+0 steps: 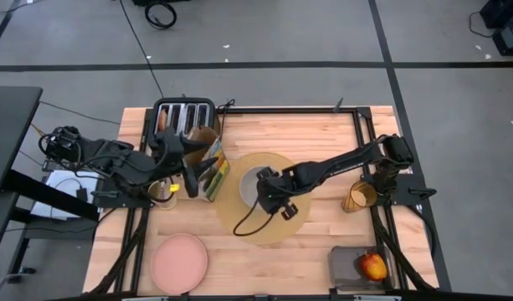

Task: Arrange a breakfast setting
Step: Pour the cereal into the gray bowl

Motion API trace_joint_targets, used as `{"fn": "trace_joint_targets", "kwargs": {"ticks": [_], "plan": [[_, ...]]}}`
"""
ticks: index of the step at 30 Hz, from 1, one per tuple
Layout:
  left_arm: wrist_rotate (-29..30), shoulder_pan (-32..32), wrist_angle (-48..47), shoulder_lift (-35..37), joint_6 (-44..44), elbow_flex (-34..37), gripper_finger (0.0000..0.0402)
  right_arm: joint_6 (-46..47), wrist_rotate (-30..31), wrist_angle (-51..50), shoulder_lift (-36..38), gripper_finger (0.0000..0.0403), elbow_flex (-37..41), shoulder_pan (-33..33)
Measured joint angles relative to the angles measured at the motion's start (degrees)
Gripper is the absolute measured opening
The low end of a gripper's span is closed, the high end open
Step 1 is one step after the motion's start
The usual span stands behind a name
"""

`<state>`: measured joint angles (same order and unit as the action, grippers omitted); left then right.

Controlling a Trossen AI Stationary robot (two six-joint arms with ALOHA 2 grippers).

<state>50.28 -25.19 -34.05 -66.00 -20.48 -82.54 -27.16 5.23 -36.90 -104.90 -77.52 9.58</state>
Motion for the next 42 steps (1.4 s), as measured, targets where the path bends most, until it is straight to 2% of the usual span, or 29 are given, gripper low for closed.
{"fn": "trace_joint_targets", "kwargs": {"ticks": [2,16,18,23,29,35,39,42], "plan": [[0.0,0.0,-0.2,0.0,0.1,0.0,0.0231,0.4,-1.9,1.6,0.0,0.0135,1.4,0.0],[-1.0,-0.2,-0.2,0.0,0.1,0.0,0.0231,0.2,-2.5,5.2,0.1,0.0134,5.6,0.2],[-1.6,-0.2,-0.4,0.0,0.1,0.0,0.0231,0.2,-4.2,5.6,0.2,0.0135,5.6,0.4],[-1.7,-0.2,-5.6,0.0,-2.8,0.0,0.0231,0.1,-7.4,6.5,0.2,0.0134,5.6,0.5],[-0.9,0.8,-13.1,0.0,-9.5,0.0,0.0231,0.0,-3.7,5.8,2.0,0.0133,3.5,0.5],[-0.9,3.8,-23.8,0.0,-19.9,0.0,0.0231,2.0,1.0,-7.7,10.2,0.0133,-0.5,0.3],[-1.0,5.5,-24.7,0.0,-20.8,0.0,0.0231,7.2,0.8,-18.9,15.3,0.0133,2.3,-2.0],[-3.6,6.1,-24.5,-0.8,-19.2,0.0,0.0231,9.4,1.0,-20.9,17.7,0.0133,6.7,-3.8]]}}
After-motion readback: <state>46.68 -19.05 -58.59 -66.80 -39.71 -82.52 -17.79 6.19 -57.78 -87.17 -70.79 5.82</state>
